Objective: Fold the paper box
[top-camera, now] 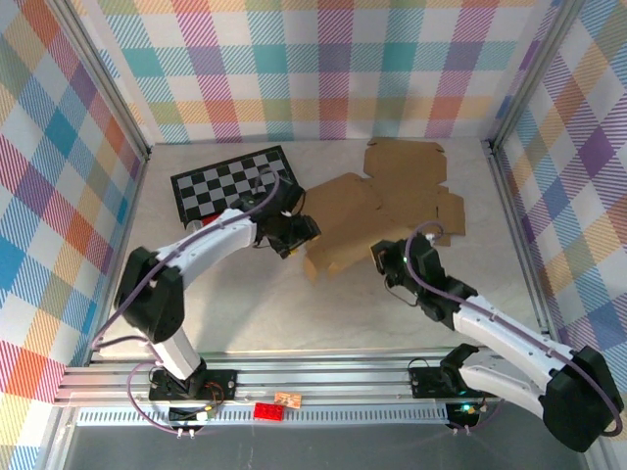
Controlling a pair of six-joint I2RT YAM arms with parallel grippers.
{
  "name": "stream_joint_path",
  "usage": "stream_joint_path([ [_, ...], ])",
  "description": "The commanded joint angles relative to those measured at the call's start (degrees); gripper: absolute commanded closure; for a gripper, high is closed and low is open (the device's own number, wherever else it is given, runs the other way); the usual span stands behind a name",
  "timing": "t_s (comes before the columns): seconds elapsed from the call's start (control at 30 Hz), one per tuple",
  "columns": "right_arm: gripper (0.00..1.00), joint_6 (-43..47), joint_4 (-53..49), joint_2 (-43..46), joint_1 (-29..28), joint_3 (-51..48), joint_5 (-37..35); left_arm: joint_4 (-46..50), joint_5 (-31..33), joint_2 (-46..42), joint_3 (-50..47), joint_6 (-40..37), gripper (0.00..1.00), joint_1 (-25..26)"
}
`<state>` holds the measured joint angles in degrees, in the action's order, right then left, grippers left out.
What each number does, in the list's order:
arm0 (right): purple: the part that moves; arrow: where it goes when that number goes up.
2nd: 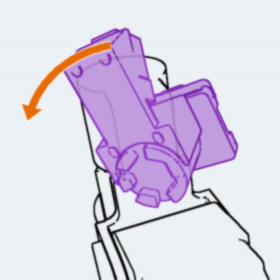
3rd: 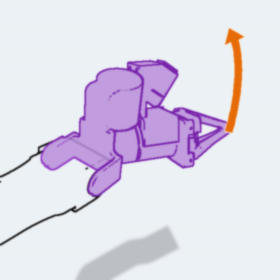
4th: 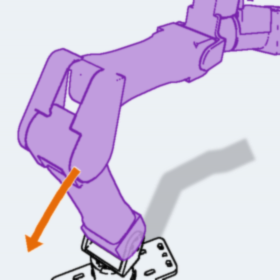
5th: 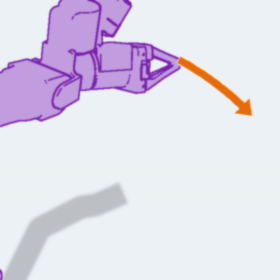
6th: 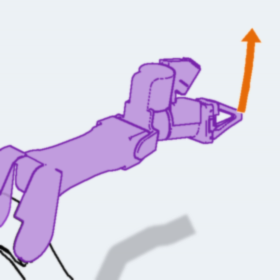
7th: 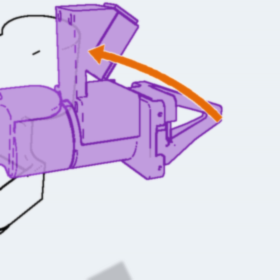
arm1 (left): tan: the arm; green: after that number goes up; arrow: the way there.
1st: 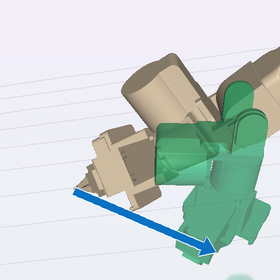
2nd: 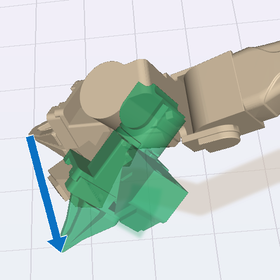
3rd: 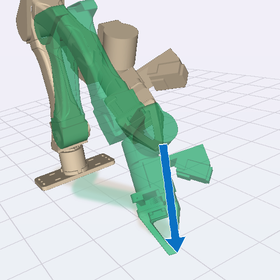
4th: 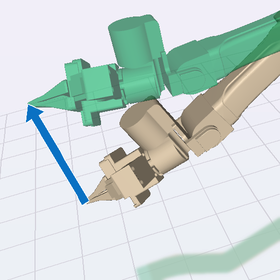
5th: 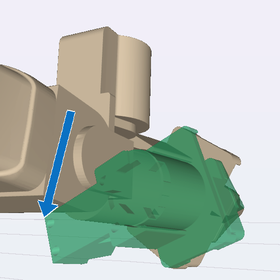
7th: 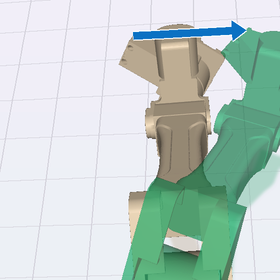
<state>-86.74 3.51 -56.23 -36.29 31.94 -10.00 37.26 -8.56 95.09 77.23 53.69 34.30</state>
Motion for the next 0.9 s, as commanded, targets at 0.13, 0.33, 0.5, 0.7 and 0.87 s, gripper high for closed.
stream_joint_path([
  [0.13,1.00,10.5,-1.3,-14.3,2.7,25.3,9.4,9.7,15.7,-12.5,6.6,-6.6,0.34,-0.4],
  [0.33,1.00,13.0,-8.2,-23.0,3.5,44.1,10.9,13.5,25.2,-20.0,10.3,-10.0,0.33,-0.4],
  [0.5,1.00,10.9,-23.0,-22.7,1.6,55.3,5.0,16.5,32.3,-25.5,14.5,-13.5,0.30,-0.5],
  [0.7,1.00,5.7,-41.2,-20.4,-4.8,64.9,-6.6,19.0,33.9,-26.1,20.3,-15.2,0.30,-1.3],
  [0.87,1.00,-5.5,-59.1,-25.2,-9.9,77.8,-13.5,21.3,31.8,-24.6,24.1,-14.1,0.32,-3.5],
])
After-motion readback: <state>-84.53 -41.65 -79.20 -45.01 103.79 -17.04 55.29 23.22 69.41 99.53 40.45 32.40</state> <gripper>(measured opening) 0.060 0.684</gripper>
